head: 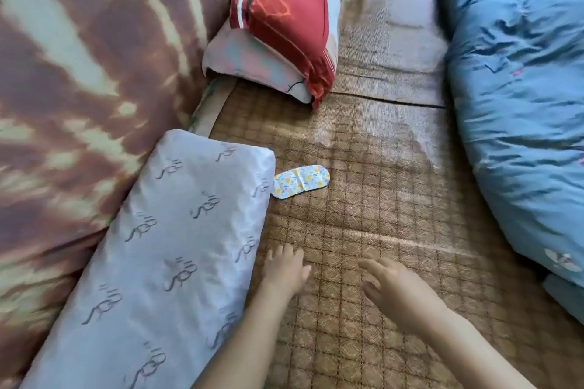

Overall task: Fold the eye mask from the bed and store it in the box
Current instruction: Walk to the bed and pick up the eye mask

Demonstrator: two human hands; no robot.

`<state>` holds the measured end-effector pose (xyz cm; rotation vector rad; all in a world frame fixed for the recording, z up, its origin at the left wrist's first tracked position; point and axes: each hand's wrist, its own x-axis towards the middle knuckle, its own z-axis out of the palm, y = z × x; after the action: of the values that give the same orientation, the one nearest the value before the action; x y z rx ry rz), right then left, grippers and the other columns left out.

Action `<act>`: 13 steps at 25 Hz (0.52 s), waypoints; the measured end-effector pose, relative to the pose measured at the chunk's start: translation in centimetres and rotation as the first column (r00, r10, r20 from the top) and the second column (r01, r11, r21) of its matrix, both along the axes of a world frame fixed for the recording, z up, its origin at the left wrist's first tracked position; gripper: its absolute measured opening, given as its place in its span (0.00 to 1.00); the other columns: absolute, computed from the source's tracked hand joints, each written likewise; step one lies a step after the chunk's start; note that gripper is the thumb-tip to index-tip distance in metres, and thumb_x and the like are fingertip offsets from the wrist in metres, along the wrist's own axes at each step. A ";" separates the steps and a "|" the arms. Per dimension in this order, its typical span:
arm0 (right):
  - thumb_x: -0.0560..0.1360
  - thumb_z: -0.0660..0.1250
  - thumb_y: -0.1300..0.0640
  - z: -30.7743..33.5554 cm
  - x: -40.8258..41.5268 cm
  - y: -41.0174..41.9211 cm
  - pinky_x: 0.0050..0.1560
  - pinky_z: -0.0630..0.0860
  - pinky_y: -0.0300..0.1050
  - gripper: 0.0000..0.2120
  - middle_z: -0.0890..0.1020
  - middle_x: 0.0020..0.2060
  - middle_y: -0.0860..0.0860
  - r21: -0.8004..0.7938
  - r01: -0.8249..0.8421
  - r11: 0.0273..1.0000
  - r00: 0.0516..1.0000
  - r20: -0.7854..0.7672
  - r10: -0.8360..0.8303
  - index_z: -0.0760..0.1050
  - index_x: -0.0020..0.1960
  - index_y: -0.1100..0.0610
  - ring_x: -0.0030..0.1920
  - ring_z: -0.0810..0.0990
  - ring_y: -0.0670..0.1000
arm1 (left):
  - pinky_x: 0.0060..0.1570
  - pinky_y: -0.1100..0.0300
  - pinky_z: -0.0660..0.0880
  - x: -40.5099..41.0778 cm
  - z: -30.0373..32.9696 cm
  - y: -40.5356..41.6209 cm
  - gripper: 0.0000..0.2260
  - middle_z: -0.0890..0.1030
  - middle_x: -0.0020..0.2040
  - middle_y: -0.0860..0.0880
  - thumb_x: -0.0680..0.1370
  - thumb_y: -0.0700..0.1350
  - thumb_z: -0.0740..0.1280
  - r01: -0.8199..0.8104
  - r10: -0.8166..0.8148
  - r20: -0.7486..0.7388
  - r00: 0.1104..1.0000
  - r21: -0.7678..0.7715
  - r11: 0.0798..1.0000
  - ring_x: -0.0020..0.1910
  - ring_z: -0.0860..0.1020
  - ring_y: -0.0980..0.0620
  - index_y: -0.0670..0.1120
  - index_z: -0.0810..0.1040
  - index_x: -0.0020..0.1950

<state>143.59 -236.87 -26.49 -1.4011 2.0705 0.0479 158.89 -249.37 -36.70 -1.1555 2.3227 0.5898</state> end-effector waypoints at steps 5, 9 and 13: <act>0.79 0.56 0.49 -10.7 -4.5 -7.8 0.70 0.66 0.47 0.23 0.67 0.71 0.47 -0.088 -0.130 0.988 0.991 -0.049 0.126 0.58 0.73 0.46 0.69 0.67 0.50 | 0.76 0.46 0.45 -3.7 -12.7 -4.7 0.29 0.52 0.78 0.42 0.78 0.58 0.50 -0.017 -0.021 -0.176 0.984 -0.214 0.977 0.77 0.51 0.44 0.48 0.52 0.76; 0.80 0.54 0.51 -17.4 -6.4 -14.0 0.73 0.61 0.51 0.23 0.61 0.75 0.50 -0.110 -0.292 0.950 0.954 -0.101 0.282 0.56 0.74 0.47 0.74 0.59 0.51 | 0.72 0.46 0.55 -3.4 -17.3 -4.0 0.28 0.65 0.74 0.42 0.75 0.57 0.56 -0.077 -0.030 -0.320 0.947 -0.315 0.946 0.74 0.62 0.44 0.49 0.62 0.74; 0.80 0.54 0.51 -20.6 -6.9 -19.9 0.75 0.53 0.52 0.23 0.55 0.76 0.51 -0.160 -0.404 0.901 0.910 -0.165 0.379 0.54 0.74 0.49 0.76 0.52 0.51 | 0.70 0.45 0.57 -3.3 -18.4 -4.1 0.30 0.62 0.75 0.43 0.73 0.55 0.57 -0.099 -0.031 -0.357 0.934 -0.340 0.935 0.75 0.58 0.45 0.49 0.60 0.75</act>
<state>136.65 -256.75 -47.12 -1.9683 1.8987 0.1132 155.58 -253.50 -55.08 -1.3415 2.8142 0.4302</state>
